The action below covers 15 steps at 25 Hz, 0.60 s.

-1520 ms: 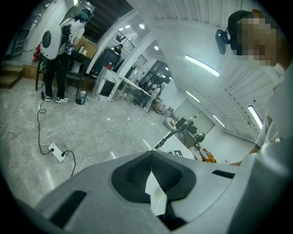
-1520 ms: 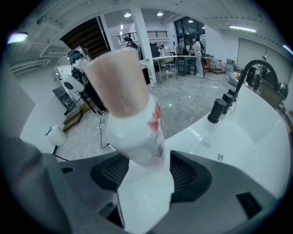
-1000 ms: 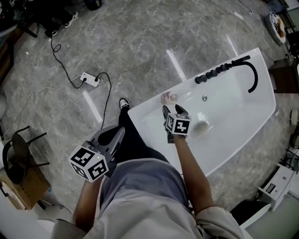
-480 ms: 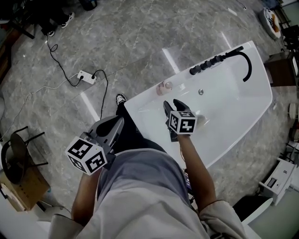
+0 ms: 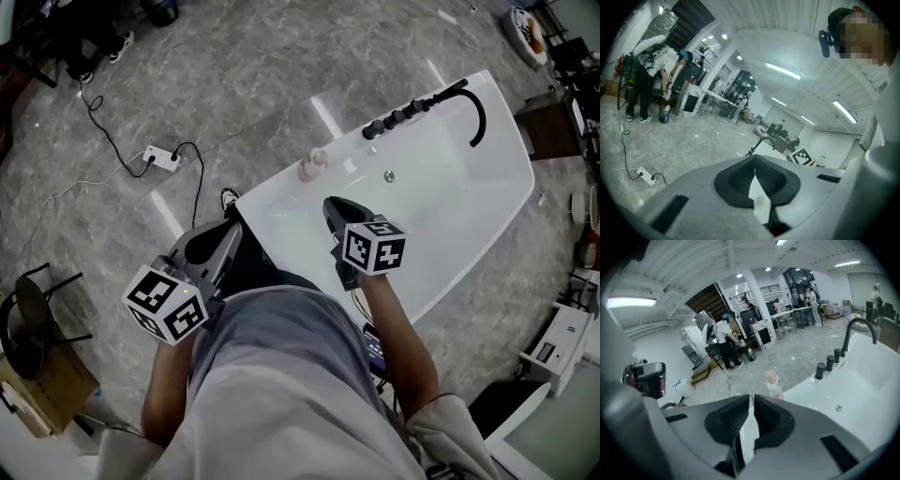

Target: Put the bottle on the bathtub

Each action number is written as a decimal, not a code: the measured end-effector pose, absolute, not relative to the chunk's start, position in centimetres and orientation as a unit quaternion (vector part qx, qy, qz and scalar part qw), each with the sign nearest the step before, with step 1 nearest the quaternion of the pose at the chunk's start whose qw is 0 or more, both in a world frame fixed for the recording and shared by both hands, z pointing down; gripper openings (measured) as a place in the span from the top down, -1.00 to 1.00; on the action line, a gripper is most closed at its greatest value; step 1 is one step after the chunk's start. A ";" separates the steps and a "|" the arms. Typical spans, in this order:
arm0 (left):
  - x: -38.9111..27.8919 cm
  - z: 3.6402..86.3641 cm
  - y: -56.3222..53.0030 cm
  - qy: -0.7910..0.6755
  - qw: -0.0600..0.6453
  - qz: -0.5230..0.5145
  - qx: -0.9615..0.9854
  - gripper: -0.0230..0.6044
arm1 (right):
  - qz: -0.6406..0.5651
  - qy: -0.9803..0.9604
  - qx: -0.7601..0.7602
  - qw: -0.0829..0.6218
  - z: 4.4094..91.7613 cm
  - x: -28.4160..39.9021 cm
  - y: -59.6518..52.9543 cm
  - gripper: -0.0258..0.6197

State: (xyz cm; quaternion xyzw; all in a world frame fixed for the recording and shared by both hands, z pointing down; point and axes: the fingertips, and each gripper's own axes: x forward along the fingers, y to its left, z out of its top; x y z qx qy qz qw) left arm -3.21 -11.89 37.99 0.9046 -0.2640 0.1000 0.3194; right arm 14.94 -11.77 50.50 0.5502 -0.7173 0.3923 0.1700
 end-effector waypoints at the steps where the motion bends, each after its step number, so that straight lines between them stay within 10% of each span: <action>1: -3.2 38.0 -11.8 -0.265 0.318 0.100 0.905 0.91 | 0.393 -0.722 0.544 0.166 49.9 14.8 -11.4 0.82; 15: -3.1 37.0 -9.9 -0.272 0.307 0.083 0.908 0.91 | 0.343 -0.771 0.512 0.164 42.8 12.9 -6.5 0.88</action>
